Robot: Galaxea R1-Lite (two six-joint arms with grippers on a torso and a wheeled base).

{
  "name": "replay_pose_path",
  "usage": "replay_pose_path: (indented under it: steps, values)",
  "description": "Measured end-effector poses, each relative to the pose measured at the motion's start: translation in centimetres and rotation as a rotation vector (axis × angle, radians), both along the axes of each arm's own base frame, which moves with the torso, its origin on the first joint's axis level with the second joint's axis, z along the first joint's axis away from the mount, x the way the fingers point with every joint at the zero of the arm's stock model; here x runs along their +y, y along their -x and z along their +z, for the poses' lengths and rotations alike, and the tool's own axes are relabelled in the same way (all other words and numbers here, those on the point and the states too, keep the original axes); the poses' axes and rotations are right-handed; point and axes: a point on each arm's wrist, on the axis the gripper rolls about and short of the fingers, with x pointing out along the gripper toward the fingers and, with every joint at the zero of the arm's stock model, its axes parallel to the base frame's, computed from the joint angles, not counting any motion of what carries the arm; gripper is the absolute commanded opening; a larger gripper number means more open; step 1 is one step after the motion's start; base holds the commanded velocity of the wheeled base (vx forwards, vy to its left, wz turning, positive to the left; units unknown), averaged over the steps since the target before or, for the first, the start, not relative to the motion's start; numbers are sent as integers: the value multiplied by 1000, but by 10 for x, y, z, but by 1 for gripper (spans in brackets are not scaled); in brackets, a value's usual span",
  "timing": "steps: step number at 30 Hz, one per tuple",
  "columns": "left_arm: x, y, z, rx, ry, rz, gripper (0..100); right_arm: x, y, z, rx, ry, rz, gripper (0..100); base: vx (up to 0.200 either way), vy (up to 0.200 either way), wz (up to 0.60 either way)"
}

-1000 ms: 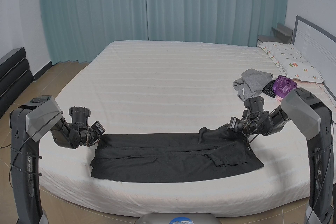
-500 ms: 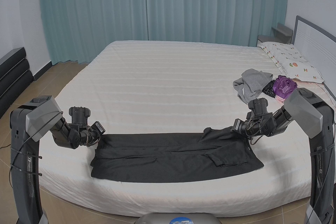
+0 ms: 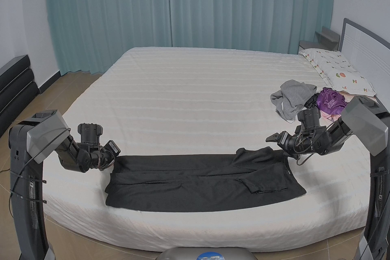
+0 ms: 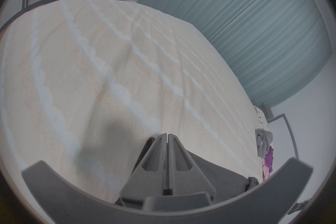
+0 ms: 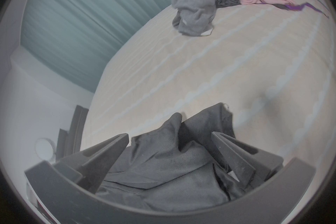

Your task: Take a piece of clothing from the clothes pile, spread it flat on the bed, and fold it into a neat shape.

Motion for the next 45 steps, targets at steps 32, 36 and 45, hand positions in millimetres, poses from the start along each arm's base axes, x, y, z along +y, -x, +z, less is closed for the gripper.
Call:
replay_pose_path:
  steps: [32, 36, 45]
  values:
    - [4, 14, 15, -16, 4, -132, 100, -44, 103, -7, -16, -249, -270, 100, 0, 0, 0]
    - [6, 14, 14, -12, 5, -128, 100, -44, 104, -10, -3, -248, -270, 100, 0, 0, 0]
    - [5, 16, 10, 2, -16, -126, 100, -44, 105, -12, 10, -261, -256, 100, 0, 0, 0]
